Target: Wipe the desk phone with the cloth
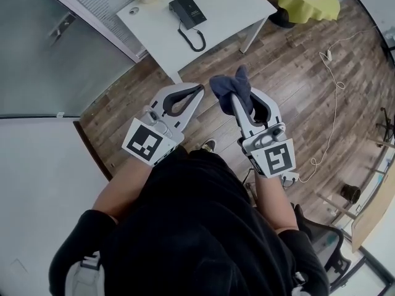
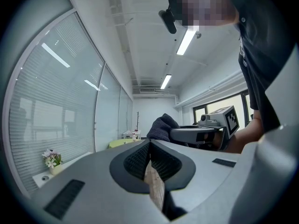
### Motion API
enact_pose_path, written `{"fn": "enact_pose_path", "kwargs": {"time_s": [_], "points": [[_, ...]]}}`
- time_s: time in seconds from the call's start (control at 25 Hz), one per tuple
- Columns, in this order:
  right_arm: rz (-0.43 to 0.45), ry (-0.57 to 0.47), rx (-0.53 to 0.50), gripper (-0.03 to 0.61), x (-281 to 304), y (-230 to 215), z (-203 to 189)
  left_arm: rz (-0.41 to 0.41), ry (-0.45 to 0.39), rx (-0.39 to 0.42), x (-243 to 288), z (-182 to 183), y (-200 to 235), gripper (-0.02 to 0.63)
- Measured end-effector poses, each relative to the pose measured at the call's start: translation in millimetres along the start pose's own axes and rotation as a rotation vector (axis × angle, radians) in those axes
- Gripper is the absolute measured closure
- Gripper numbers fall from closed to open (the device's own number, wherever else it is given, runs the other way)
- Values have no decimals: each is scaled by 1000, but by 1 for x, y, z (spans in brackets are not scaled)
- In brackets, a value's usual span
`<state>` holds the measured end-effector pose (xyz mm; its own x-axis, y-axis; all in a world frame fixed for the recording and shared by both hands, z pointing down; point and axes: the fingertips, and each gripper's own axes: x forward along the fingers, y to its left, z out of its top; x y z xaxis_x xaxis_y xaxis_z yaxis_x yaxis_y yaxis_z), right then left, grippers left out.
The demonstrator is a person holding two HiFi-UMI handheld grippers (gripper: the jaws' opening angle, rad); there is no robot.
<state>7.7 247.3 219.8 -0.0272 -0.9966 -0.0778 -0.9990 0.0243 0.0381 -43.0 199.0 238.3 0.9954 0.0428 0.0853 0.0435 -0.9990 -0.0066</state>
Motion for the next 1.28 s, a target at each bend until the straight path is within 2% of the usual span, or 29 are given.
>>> {"fn": "enact_pose_path", "kwargs": {"time_s": [0.2,0.32,0.68,1.28], "points": [[36,-44,21,488,-6,-9,9,8,1,6,13,3,-7,603],[30,-34,10,488,-4,-17,6,11,-4,5,18,4,-5,603],[17,5,-20,488,33,-38,-4,4,-12,-9,37,-6,36,603],[23,59,-34,488,155,-87,-23,26,-44,-41,84,-9,167,603]]}}
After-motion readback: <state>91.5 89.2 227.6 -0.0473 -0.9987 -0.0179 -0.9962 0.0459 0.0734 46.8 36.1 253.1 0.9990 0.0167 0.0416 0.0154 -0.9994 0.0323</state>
